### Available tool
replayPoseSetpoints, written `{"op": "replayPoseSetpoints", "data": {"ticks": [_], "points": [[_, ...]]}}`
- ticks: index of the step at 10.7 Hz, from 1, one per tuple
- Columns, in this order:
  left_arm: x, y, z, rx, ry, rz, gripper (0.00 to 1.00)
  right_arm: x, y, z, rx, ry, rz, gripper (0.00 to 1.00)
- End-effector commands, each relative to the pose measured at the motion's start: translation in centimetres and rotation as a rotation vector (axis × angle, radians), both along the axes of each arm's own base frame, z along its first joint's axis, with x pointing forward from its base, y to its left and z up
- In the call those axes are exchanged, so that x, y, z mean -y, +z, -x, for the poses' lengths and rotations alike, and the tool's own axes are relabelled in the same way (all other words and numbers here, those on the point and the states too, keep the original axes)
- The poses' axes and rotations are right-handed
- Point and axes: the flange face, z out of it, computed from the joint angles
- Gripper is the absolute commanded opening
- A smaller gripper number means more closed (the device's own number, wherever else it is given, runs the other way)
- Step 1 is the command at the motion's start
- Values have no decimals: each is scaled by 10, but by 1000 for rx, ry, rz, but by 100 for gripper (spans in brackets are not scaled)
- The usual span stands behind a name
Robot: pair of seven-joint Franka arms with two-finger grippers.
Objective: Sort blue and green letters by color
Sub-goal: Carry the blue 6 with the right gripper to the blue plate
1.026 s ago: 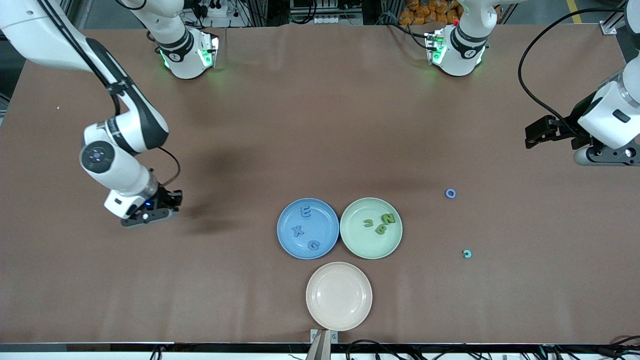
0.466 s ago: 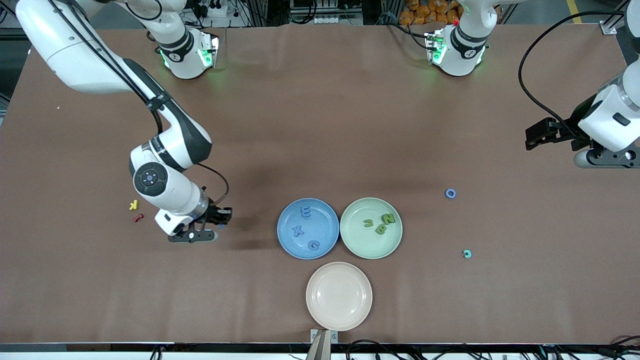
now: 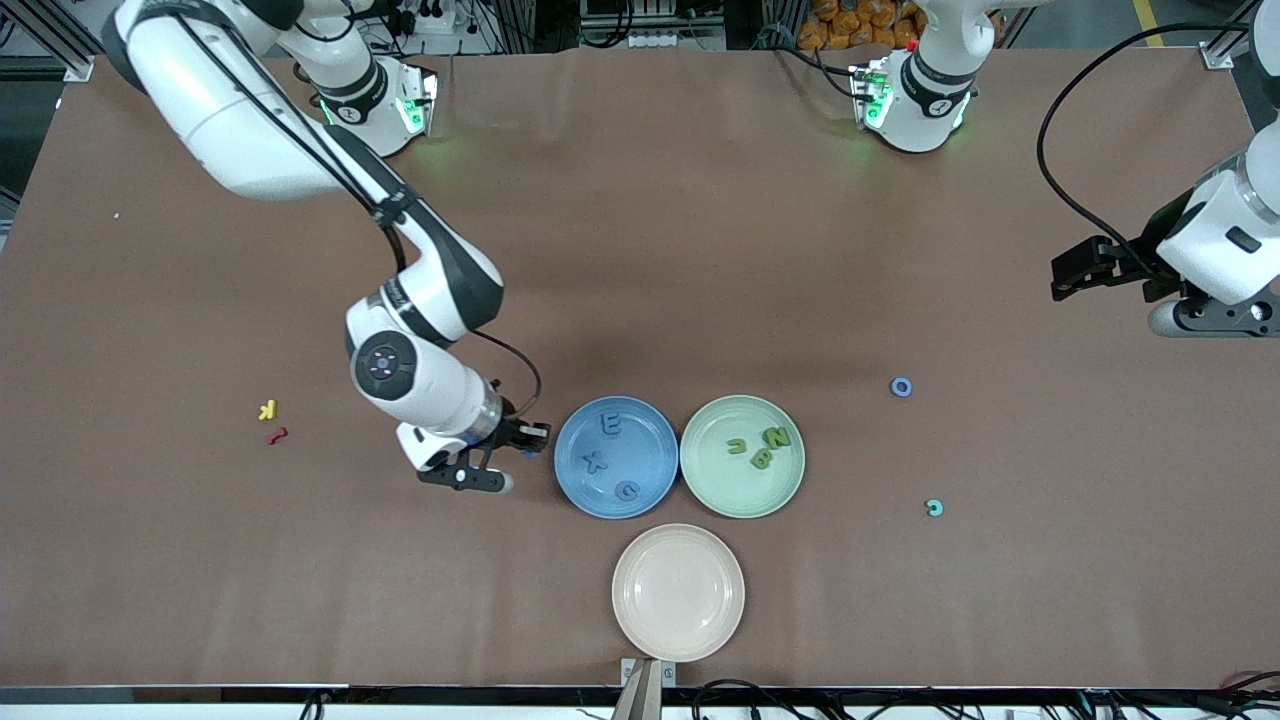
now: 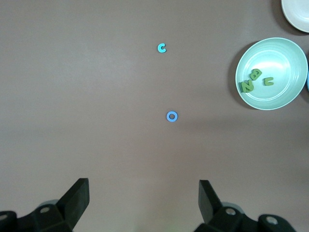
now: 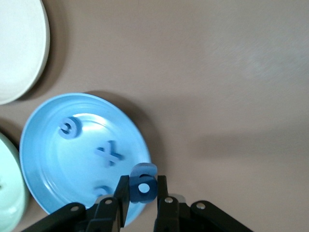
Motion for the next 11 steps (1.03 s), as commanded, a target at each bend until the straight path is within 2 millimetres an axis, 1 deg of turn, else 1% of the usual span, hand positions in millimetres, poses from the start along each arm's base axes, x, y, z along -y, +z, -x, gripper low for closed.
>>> {"op": "replayPoseSetpoints", "data": {"ticks": [1,2,3,4,5,6,7,8,9,10,11], "points": [[-2,4,0,9,-8,18,100,-28,-6,-18,-18,-352,-146,0],[-2,0,-1,3,-8,18,100,-36,-3,-19,-23,-478,-215,7],[-2,1,-1,5,-8,18,100,-38,-6,-20,-27,-547,-243,21],[-2,1,-1,5,-8,18,100,-40,-7,-19,-33,-561,-245,59],[-2,1,-1,5,-8,18,100,-50,-10,-14,-42,-556,-244,86],[-2,1,-1,5,-8,18,100,-60,-12,-8,-47,-553,-238,100],[-2,1,-1,5,-8,18,100,-64,-13,-5,-44,-542,-231,100],[-2,1,-1,5,-8,18,100,-54,-20,-8,-30,-539,-203,100],[-2,1,-2,8,-8,18,100,-49,-29,-5,12,-473,-139,100],[-2,1,-2,8,-8,18,100,-39,-36,-3,41,-407,-76,100],[-2,1,-2,9,-8,18,100,-20,-36,-9,38,-357,-38,100]]}}
